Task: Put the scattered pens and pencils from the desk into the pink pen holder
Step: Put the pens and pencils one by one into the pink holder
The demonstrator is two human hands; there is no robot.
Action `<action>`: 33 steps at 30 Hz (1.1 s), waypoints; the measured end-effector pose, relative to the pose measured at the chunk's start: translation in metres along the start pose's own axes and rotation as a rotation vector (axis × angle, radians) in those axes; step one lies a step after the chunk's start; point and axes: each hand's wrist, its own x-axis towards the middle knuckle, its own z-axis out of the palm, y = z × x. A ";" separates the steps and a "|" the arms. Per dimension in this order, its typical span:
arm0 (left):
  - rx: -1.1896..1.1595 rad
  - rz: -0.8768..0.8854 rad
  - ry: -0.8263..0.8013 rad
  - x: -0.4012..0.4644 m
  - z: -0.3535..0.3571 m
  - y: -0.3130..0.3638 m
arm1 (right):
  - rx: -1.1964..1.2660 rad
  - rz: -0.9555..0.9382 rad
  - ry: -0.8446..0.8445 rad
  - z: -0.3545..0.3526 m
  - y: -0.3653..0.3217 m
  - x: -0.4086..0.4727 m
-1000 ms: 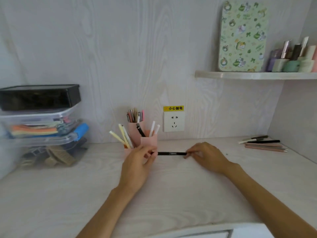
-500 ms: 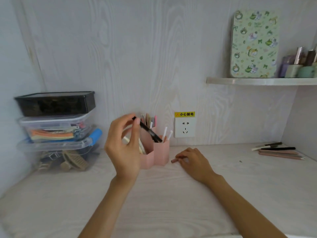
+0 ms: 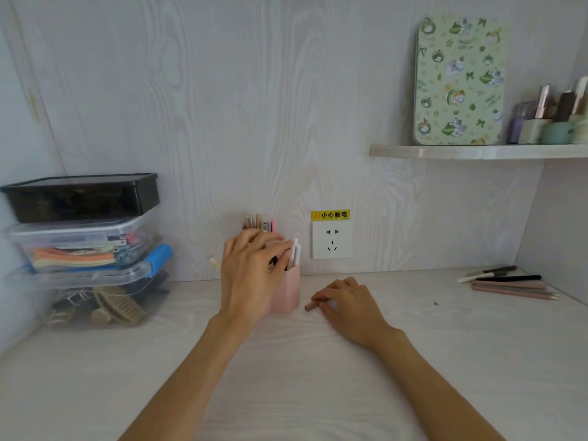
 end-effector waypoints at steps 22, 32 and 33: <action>-0.165 -0.824 -0.404 -0.058 -0.013 -0.029 | 0.645 0.153 0.682 -0.044 -0.028 -0.006; -0.284 -0.695 -0.460 -0.058 -0.007 -0.021 | 0.719 -0.049 0.797 -0.051 -0.078 0.004; -0.281 -0.692 -0.462 -0.059 -0.007 -0.023 | 0.662 -0.079 0.770 -0.049 -0.087 0.010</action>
